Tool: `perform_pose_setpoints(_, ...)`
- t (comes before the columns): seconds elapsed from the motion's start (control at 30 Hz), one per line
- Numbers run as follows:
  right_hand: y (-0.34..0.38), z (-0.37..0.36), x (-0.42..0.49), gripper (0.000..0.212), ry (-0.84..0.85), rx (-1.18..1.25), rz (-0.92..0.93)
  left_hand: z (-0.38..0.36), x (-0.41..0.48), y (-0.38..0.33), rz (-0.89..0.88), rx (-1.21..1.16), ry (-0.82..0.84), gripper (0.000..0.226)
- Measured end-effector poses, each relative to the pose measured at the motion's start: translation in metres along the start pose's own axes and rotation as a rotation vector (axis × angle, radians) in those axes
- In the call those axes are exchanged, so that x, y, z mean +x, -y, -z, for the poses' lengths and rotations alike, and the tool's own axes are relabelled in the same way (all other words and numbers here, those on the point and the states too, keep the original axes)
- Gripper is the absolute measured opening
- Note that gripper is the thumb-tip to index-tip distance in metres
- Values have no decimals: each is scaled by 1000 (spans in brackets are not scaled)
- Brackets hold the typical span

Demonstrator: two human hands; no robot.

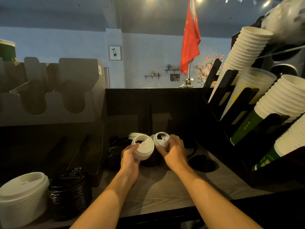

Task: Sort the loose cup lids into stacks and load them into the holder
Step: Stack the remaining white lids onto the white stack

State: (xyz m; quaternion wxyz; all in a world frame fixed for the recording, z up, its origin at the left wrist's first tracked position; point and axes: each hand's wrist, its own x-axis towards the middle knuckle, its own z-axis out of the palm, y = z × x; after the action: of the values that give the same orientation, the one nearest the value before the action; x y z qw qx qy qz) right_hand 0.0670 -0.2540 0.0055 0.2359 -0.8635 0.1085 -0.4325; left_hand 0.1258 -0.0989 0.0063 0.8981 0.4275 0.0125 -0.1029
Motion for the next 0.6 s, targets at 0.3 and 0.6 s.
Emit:
perform_pose_setpoints(0.3,29,-1,-12,76,9,244,128,0,-9,-6,-43,-6,123,60)
perform_pose_setpoints(0.6,25,1,-10,88,77,185,83,-4,-16,-1,-52,152,303,69)
